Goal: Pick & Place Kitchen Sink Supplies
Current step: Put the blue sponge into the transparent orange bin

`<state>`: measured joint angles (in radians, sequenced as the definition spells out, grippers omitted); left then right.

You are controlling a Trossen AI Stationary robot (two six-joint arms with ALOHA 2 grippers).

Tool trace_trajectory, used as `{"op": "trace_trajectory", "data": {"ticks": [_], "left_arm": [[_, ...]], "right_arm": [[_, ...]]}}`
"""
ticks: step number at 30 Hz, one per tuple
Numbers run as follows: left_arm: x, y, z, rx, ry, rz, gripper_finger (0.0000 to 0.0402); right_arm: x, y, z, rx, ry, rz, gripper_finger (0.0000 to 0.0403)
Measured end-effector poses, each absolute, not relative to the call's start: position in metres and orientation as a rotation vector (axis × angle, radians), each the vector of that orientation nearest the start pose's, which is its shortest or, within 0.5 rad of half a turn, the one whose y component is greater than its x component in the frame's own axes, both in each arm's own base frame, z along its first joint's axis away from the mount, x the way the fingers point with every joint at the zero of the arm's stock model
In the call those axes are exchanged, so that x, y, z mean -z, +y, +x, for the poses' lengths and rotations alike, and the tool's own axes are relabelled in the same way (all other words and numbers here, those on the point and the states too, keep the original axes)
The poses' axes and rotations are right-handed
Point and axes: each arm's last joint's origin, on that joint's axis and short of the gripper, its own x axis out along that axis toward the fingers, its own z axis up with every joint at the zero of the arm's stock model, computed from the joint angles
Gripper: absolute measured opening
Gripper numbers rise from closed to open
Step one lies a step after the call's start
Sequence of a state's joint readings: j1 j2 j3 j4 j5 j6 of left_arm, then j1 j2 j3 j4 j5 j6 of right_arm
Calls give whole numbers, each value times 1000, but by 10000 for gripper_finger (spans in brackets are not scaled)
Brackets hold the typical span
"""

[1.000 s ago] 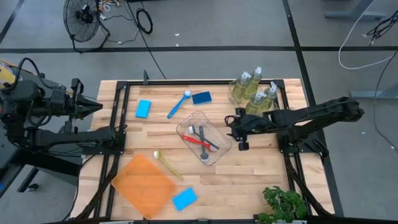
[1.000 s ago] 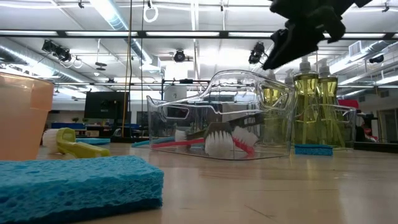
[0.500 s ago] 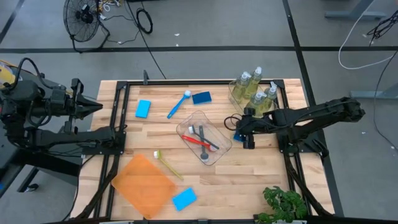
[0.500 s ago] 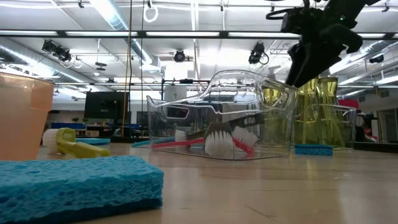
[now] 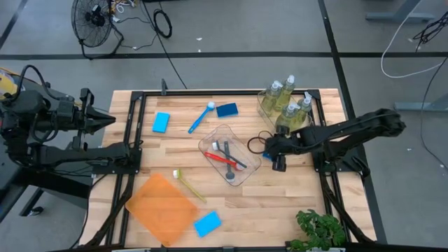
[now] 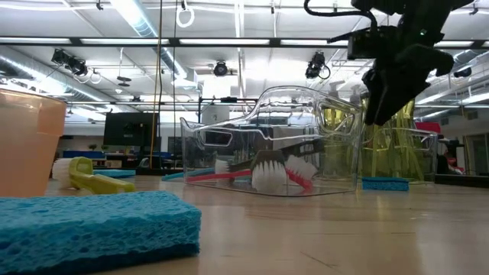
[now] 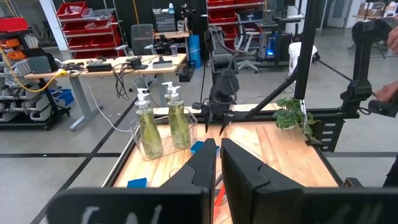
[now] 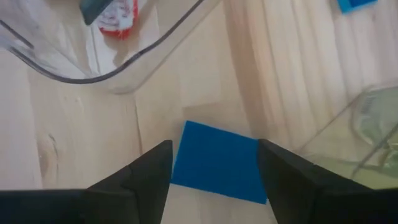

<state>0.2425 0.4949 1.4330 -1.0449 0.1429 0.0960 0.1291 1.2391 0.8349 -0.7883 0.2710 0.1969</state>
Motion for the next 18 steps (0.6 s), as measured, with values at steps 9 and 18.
{"op": "trace_trajectory", "data": {"ticks": [9,18], "left_arm": [[-452,-9,-18,-94,110,76,28],[-452,-9,-18,-94,110,75,28]], "right_arm": [[-202,33,210,229,1206,-57,233],[-184,47,199,233,1214,-30,233]]}}
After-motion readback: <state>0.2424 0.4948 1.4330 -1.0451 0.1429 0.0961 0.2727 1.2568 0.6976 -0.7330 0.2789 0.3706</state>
